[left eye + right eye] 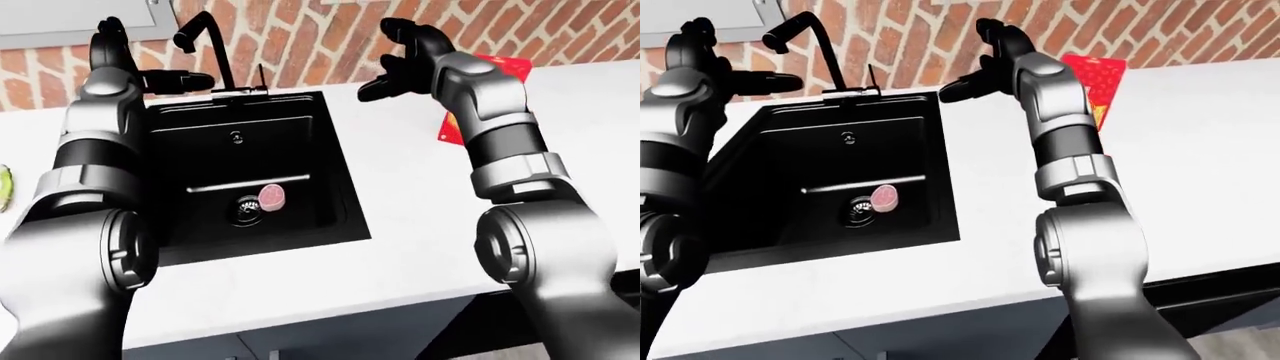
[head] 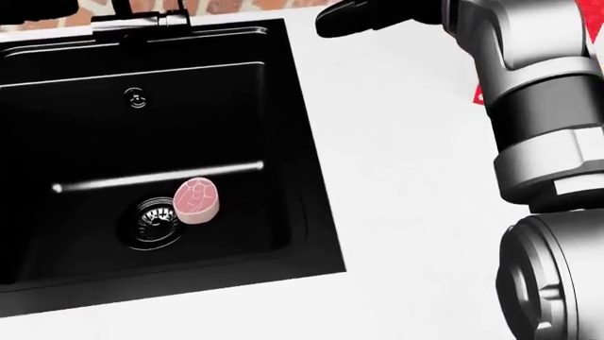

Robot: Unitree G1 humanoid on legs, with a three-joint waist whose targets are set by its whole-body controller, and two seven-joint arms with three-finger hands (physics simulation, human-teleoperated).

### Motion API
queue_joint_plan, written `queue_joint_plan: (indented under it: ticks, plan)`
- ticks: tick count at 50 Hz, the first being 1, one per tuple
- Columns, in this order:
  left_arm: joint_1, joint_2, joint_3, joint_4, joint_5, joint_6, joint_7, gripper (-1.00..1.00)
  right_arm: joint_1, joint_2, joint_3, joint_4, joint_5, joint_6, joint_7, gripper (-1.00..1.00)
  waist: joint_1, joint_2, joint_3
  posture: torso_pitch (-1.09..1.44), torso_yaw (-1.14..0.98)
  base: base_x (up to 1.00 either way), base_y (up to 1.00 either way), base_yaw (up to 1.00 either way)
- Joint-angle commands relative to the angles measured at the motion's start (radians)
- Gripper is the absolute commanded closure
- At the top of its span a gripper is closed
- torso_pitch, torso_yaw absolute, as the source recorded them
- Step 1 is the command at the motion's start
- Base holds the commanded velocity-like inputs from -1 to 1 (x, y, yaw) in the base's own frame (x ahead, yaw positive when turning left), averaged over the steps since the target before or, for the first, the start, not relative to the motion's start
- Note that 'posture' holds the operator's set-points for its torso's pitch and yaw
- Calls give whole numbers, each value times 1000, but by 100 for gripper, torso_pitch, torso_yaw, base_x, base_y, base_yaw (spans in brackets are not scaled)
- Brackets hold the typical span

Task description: Turn the sink spout to the right.

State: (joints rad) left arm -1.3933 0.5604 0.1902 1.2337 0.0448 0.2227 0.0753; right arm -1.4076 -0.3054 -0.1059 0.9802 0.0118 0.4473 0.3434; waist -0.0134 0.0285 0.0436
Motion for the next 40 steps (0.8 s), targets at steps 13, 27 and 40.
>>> queue_joint_plan:
  ticks: [13,27,40]
  plan:
    - [-72,37,11,8,27,-20,40,-100,-54,-7,-4,-34,1,-31,1,-100,3,3,-34,0,0,0,0,0]
    - [-98,10,8,-1,34,-1,37,-100,-51,-9,-4,-51,-3,-18,4,-100,6,-1,-40,0,0,0,0,0]
    - [-106,-60,-15,-56,30,34,25,-100,-50,-11,-5,-68,-3,-7,4,-100,8,-8,-45,0,0,0,0,0]
